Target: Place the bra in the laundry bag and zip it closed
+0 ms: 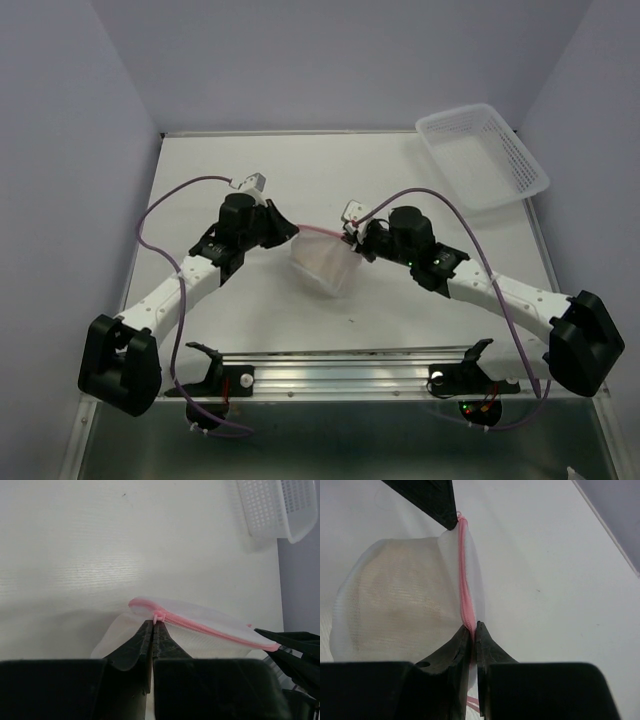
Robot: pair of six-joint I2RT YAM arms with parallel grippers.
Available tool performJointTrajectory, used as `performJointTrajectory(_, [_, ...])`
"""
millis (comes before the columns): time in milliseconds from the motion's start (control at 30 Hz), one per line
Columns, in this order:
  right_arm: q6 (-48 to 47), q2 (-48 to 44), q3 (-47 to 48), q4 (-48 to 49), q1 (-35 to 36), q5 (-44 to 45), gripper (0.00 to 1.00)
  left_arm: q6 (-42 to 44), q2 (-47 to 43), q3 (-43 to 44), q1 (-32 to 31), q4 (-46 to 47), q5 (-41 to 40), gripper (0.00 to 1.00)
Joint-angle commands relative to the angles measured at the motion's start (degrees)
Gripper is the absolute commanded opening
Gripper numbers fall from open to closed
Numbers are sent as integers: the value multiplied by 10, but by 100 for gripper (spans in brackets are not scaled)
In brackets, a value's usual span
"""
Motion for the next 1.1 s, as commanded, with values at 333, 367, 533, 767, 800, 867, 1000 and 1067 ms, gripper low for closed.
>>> performJointTrajectory(333, [36,11,103,-18,-19,-99,86,25,-52,96,-51,-26,-111,0])
performJointTrajectory(367, [31,15,111,-22,-19,-107,86,26,-48,103,-55,-30,-112,0])
performJointTrajectory(533, [-12,59,167,-51,-19,-108,86,46,-31,129,-76,-35,-113,0])
performJointTrajectory(767, [-96,98,206,-95,-19,-106,85,123,-11,133,-91,-11,-48,0])
performJointTrajectory(800, [-108,100,206,-103,-19,-107,86,137,-10,129,-91,-10,-39,0])
performJointTrajectory(867, [-140,107,208,-108,-19,-109,86,169,-4,122,-91,-3,-10,0])
performJointTrajectory(1000, [-176,121,222,-134,-19,-102,86,213,-4,107,-91,14,18,0])
performJointTrajectory(1067, [-191,127,227,-152,-19,-107,87,229,-7,95,-91,21,31,0])
